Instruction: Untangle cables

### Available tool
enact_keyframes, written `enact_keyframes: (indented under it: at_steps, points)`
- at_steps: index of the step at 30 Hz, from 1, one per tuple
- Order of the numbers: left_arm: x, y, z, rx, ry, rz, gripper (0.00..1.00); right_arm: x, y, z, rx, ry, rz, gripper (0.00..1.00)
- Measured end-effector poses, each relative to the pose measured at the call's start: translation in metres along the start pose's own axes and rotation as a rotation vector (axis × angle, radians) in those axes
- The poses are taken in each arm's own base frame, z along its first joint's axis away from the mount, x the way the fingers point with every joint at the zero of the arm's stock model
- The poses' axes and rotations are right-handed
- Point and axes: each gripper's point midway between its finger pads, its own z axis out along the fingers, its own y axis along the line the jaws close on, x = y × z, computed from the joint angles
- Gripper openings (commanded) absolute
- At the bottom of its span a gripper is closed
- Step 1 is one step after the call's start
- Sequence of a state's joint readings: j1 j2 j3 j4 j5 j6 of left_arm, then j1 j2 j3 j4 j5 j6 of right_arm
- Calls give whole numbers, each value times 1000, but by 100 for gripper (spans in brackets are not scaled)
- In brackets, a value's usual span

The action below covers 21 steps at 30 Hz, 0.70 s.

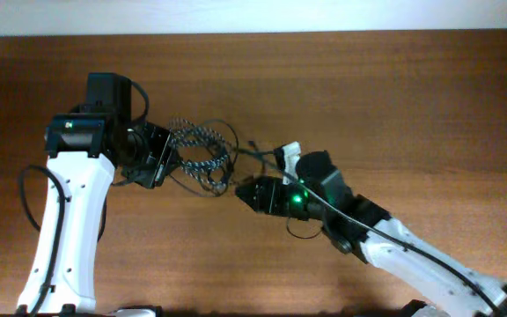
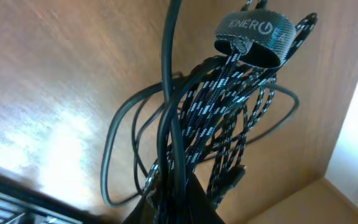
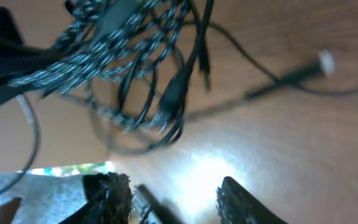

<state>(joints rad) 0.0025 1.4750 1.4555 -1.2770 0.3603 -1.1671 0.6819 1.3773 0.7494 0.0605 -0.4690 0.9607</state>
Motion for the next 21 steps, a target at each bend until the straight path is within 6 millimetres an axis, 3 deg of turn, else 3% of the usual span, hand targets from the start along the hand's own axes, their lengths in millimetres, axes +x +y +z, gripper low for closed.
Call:
enact_keyframes:
  at_steps: [2,7,8,11,13,15,19,21]
  points:
    - [1,0,0,-1,3,61,0,-6,-5,12,-7,-15,-108,51]
    - [9,-3,0,25,49,218,0,-26,-6,12,29,-120,-253,50]
    - [16,-5,-1,45,88,251,0,-30,-8,11,41,-141,-258,44]
    - [40,6,-5,40,215,323,0,-46,-18,8,116,-225,-257,10]
    - [46,7,-6,58,245,432,0,-56,-24,4,162,-283,-264,4]
    - [31,4,-3,53,158,577,0,-59,-26,3,183,-294,-304,4]
    - [-24,28,-4,-205,-118,702,0,-54,-18,3,160,-266,-371,4]
    - [-28,28,-4,-241,-153,750,0,-63,-12,-20,148,-276,-358,4]
